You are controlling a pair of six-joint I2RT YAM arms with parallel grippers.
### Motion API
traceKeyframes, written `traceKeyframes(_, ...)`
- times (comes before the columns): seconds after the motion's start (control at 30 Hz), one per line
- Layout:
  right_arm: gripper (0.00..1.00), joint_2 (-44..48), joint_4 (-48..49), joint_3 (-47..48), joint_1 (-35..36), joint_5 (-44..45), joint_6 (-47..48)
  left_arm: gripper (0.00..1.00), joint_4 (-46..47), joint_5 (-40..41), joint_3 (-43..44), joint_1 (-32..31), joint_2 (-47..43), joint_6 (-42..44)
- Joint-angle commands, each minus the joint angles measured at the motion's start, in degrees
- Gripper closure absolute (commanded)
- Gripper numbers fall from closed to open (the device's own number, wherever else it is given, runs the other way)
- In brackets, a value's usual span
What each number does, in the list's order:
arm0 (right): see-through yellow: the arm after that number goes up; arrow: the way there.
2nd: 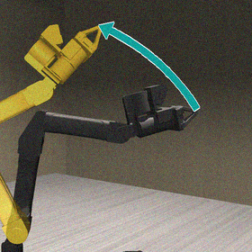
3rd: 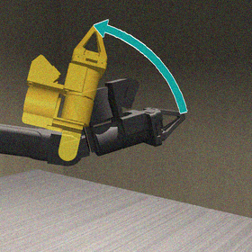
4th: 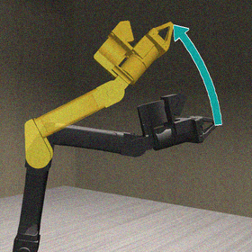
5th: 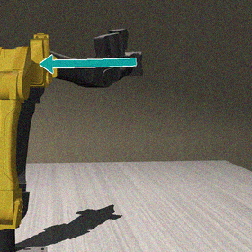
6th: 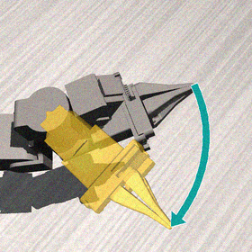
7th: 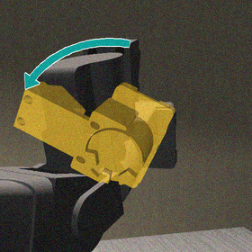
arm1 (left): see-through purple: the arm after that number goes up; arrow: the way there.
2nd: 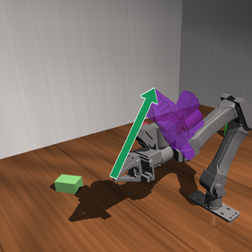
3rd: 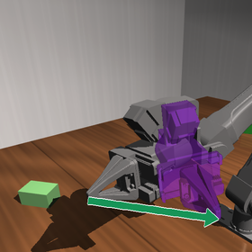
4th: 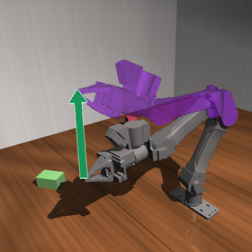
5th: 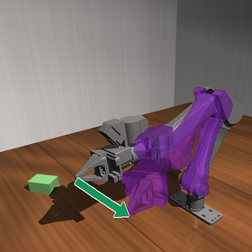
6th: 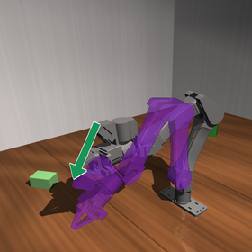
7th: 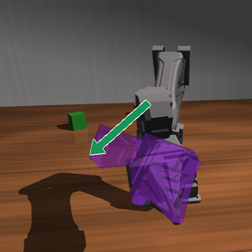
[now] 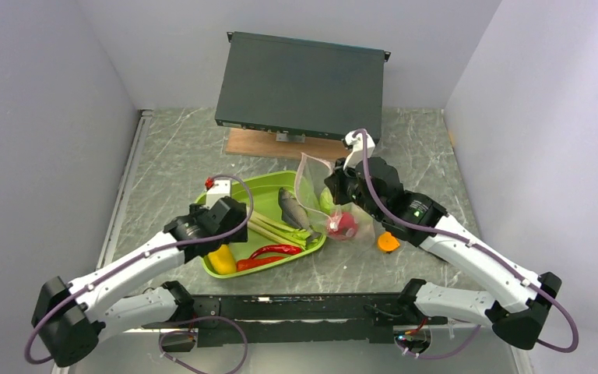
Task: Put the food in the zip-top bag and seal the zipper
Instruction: Adjust the zipper food storage bag at the center of the board.
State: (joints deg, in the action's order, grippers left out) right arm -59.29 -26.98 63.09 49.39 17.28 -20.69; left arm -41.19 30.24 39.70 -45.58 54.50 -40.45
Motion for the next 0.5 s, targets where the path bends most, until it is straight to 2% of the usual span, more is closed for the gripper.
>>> traceKeyframes(0.0, 1.0, 1.12, 3.76, 2.88, 0.21, -2.26, 2.49, 0.0, 2.03, -0.17, 3.91, 2.89, 4.19, 3.19)
traceKeyframes(0.1, 1.0, 2.88, -1.22, 6.99, 0.2, 1.38, 3.99, 0.0, 0.21, 1.03, 5.29, 2.88, 5.69, 1.67)
traceKeyframes(0.2, 1.0, 6.89, -2.2, 7.48, 0.22, 3.71, 5.13, 0.0, 1.24, -0.91, 5.08, 2.95, 4.37, 1.58)
traceKeyframes(0.37, 1.0, 11.54, -4.35, 10.12, 0.23, 2.7, 4.49, 0.0, 7.57, -15.7, 4.35, 2.96, -2.35, 3.28)
traceKeyframes(0.47, 1.0, 14.61, 0.72, 6.2, 0.21, 0.57, 4.62, 0.0, 13.21, -25.27, 4.42, 2.89, -6.58, 3.2)
